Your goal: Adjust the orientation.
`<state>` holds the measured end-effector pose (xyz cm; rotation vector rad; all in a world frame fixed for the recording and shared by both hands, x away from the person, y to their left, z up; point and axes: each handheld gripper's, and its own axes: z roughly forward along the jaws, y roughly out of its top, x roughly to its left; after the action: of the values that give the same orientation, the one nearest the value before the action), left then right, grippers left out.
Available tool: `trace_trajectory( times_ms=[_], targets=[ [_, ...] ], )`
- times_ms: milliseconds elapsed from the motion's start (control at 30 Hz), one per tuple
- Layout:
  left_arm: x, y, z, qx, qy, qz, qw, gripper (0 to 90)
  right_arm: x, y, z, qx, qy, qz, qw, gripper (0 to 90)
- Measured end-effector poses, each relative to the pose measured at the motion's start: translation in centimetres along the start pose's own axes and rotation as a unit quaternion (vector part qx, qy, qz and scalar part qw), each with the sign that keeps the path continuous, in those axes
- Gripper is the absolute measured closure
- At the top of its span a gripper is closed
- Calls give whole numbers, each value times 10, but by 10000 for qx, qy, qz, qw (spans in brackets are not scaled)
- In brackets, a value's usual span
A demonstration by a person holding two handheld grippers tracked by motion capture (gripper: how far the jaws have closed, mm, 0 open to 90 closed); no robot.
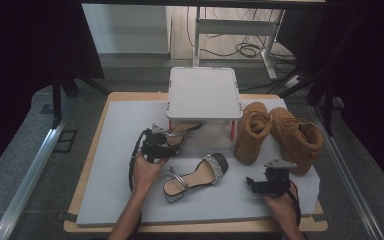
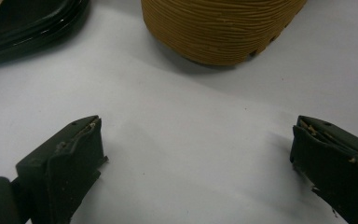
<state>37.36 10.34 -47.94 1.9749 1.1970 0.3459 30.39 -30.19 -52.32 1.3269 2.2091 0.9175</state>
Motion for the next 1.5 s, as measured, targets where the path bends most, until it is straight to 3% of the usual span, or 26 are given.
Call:
trace_trajectory(
  times_ms=[167, 333, 500, 667, 900, 1500],
  targets=[
    [2, -9, -15, -48, -40, 35, 10000, 449, 0, 0, 0, -1, -1, -1, 10000, 24],
    [3, -18, -17, 100, -257, 142, 9995, 610, 0, 0, 0, 0, -2, -2, 10000, 24],
    [4, -20, -12, 204, -244, 263, 9991, 768, 0, 0, 0, 0, -3, -4, 10000, 24],
    [4, -18, -8, 143, -104, 288, 9994, 847, 0, 0, 0, 0, -2, -3, 10000, 24],
    [3, -14, -6, 212, -97, 330, 9992, 876, 0, 0, 0, 1, -1, -3, 10000, 24],
    [-18, 0, 15, 308, -565, 668, 9957, 882, 0, 0, 0, 0, -1, -3, 10000, 25]
  ],
)
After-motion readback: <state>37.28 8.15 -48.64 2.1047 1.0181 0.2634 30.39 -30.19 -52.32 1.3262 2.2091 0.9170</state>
